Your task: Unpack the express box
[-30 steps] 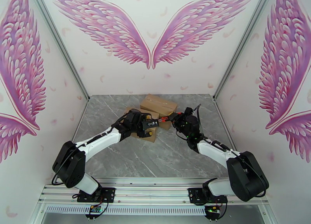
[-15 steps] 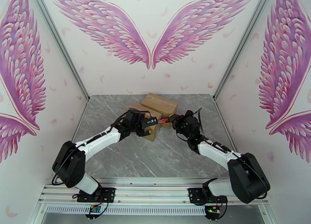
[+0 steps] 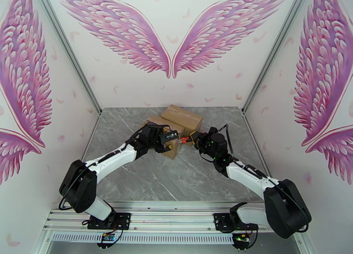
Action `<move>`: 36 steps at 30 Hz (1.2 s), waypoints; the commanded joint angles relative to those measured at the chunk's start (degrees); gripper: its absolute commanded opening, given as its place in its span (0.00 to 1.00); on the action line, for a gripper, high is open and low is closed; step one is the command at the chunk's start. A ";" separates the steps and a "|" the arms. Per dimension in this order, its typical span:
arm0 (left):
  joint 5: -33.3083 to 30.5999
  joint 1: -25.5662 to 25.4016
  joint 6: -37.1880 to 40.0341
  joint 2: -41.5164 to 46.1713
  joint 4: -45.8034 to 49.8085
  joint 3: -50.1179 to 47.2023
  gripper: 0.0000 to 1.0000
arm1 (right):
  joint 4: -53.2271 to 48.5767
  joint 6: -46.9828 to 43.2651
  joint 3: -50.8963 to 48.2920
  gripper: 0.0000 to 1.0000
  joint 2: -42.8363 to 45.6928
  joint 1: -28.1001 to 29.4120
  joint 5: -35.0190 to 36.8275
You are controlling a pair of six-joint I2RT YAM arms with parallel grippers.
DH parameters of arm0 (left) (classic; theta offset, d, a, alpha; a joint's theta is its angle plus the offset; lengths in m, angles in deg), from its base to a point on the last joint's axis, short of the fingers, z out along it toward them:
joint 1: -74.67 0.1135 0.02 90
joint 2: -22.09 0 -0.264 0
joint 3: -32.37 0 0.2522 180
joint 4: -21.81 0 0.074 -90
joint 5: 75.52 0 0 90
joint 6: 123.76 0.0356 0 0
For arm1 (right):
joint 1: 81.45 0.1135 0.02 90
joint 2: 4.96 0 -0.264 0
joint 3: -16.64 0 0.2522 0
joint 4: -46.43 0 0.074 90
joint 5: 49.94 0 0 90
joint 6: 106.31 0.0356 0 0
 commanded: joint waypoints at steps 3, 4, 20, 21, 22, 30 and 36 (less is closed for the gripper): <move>-0.77 0.81 0.19 8.05 1.58 -5.26 0.83 | -9.28 -10.84 3.39 0.00 8.35 0.09 4.74; -0.50 0.88 -0.54 9.66 2.22 -5.67 0.83 | -12.75 -14.15 5.10 0.00 9.77 0.02 5.53; -2.22 20.09 -47.33 3.05 12.70 16.24 0.99 | -44.51 -49.07 27.22 0.00 -0.58 13.83 31.17; -0.48 21.99 -50.93 1.23 13.17 17.52 0.99 | -44.47 -49.92 28.20 0.00 -2.45 14.51 31.96; 1.35 23.49 -53.84 -0.39 13.38 18.39 0.99 | -44.46 -50.73 29.12 0.00 -4.09 15.00 32.14; 13.84 28.26 -64.05 -8.59 11.07 20.30 0.99 | -45.38 -54.59 36.48 0.00 -15.41 17.25 34.74; 19.05 27.20 -63.23 -9.07 9.87 17.63 0.97 | -45.21 -54.92 40.54 0.00 -21.16 17.24 32.59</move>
